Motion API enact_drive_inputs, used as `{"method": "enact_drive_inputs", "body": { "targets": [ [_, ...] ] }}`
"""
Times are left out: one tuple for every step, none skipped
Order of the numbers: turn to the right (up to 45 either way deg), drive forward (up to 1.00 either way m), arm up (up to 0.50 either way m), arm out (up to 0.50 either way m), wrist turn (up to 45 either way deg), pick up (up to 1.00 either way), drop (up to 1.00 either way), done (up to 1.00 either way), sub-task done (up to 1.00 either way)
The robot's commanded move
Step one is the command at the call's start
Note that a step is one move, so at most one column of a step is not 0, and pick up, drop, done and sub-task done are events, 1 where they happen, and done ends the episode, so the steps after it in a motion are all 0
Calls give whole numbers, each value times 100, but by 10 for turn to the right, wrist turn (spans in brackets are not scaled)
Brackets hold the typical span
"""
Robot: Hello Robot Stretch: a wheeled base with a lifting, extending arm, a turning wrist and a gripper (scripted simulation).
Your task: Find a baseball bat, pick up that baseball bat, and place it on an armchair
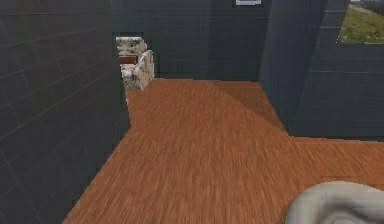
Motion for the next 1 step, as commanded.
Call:
{"method": "enact_drive_inputs", "body": {
  "targets": [
    [60,0,0,0,0,0,0,0,0]
  ]
}}
